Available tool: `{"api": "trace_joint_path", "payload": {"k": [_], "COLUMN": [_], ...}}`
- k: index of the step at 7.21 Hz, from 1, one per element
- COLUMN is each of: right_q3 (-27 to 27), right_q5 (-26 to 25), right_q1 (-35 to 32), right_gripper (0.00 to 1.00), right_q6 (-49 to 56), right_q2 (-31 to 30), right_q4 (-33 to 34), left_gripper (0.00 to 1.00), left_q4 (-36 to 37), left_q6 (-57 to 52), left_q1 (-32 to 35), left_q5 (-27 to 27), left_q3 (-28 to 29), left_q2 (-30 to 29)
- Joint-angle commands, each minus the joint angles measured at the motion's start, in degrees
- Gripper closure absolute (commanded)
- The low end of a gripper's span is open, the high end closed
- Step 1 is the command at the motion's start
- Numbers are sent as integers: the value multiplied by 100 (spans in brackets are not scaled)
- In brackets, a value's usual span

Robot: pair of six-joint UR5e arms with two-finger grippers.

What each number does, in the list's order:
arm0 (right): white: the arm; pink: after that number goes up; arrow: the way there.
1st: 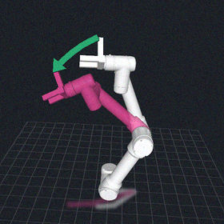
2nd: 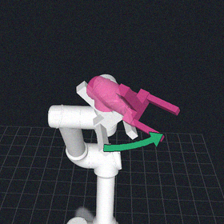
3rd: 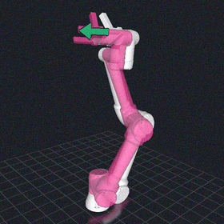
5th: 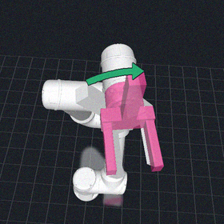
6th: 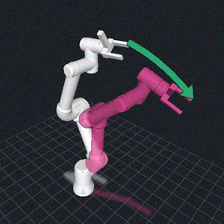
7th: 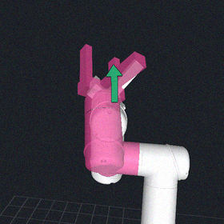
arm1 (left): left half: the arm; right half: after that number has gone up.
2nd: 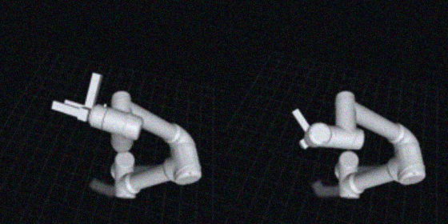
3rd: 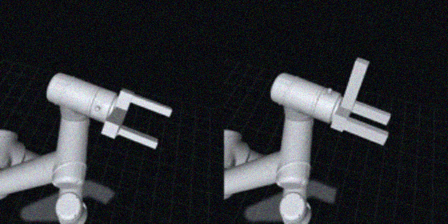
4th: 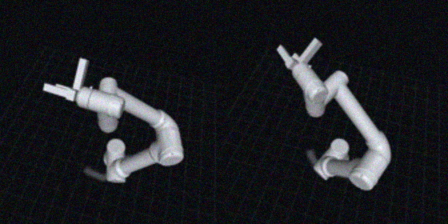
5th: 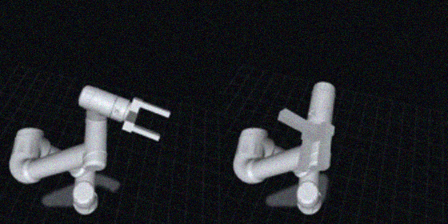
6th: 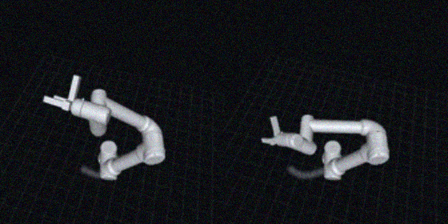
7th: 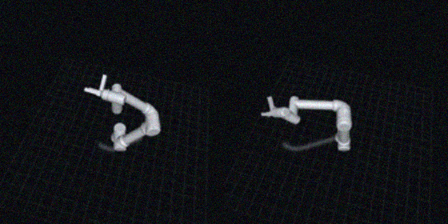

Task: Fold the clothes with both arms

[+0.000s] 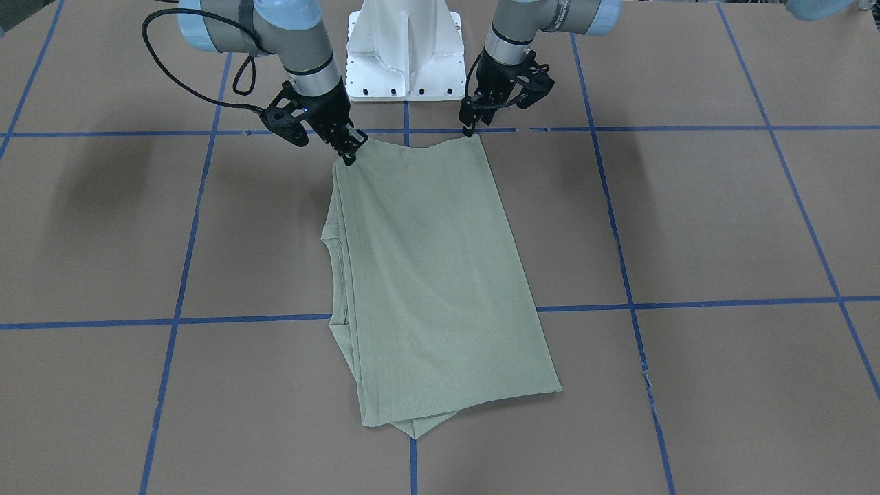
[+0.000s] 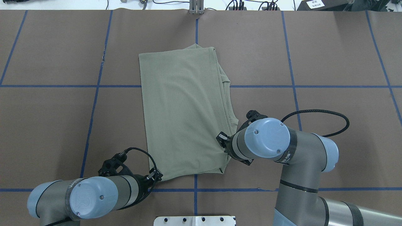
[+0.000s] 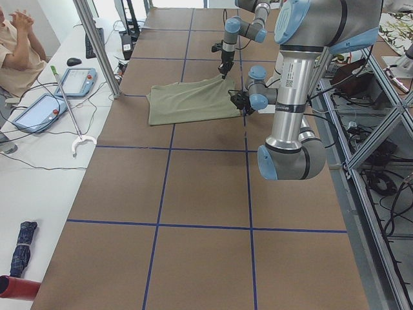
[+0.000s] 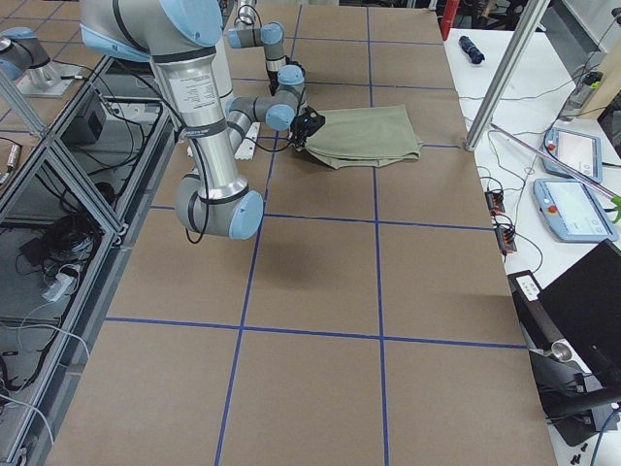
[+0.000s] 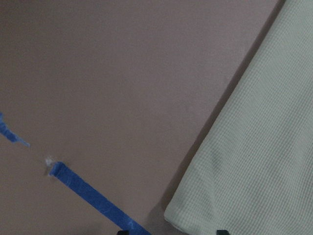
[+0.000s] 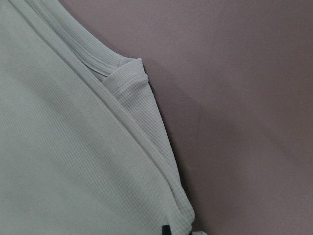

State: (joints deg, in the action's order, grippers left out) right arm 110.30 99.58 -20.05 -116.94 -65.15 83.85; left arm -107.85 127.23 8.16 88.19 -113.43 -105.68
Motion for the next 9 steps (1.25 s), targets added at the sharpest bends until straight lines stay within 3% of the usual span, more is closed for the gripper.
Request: {"api": "trace_joint_path", "payload": {"k": [1,6,7,8,9], "right_q3": [0,-8,-8,-8,-17], "right_q5": [0,9,9,9,9], "right_q1": [-8,-8,-8,-8,-8], "right_gripper": [100,100,100,100,100], "right_q6": [-5,4,4,4,13], "right_q2": [-6,-6,-6,-6,-6], "right_q4": [0,0,0,0,0], "left_gripper": [36,41,49,66,100], "left_q4": [1,-34,-34,-25,-25], "left_q6": [-40,-58,-49,-49,-49], "left_q1": [1,-7,-7,-7,-7], "left_q5": [-109,-109,-118,-109,-109], "left_q3": [5,163,163,172,172], "left_q2": [-14,-40,-49,-49,-58]}}
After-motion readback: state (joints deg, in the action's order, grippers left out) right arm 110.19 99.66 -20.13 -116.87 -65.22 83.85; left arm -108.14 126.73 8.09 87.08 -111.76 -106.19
